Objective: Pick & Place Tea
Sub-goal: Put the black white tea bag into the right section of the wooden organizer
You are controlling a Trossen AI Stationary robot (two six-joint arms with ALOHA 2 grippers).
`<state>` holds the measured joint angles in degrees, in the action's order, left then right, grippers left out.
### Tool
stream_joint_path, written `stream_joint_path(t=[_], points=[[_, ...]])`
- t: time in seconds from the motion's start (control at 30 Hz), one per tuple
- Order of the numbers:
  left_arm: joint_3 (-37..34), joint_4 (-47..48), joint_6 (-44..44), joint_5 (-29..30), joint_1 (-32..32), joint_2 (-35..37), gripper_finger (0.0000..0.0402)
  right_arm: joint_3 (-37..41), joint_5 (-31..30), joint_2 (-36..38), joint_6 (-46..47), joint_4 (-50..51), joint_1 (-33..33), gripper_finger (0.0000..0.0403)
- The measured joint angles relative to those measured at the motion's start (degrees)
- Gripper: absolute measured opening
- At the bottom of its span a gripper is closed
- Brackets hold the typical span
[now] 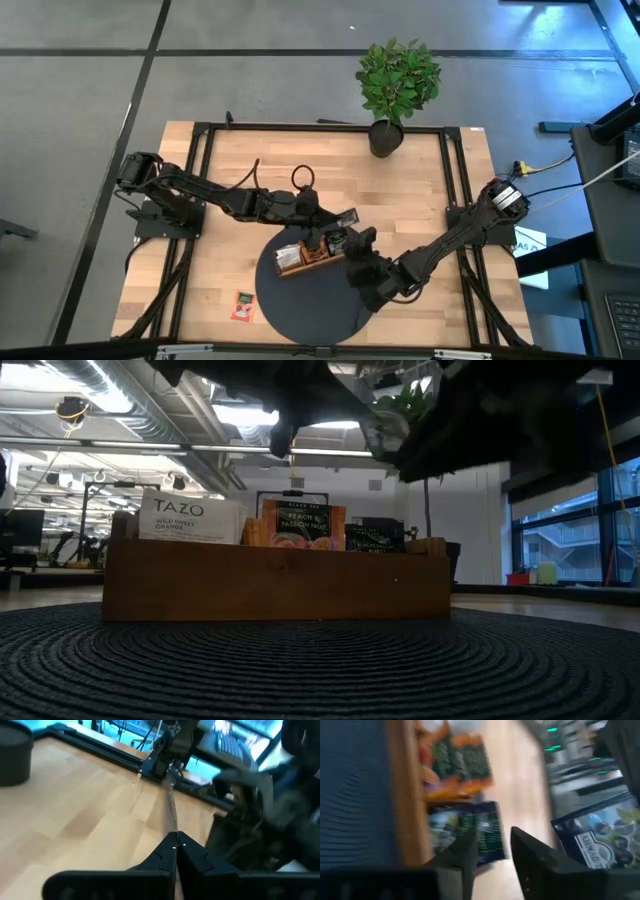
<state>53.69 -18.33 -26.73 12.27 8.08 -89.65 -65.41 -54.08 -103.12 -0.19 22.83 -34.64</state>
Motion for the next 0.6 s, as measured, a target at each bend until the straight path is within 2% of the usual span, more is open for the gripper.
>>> stream_joint_path(t=[0.13,0.33,0.6], points=[[0.00,1.74,7.08,-0.30,0.05,0.00,0.0002,-0.04,7.55,4.70,5.83,4.73,0.27,0.0150],[0.00,1.66,11.22,-4.71,0.73,-0.02,0.0002,-0.04,16.48,13.22,12.16,12.71,3.53,0.0155],[0.00,4.04,11.20,-4.42,4.14,-0.02,0.0002,-0.04,16.68,21.04,3.94,9.14,5.97,0.0155]])
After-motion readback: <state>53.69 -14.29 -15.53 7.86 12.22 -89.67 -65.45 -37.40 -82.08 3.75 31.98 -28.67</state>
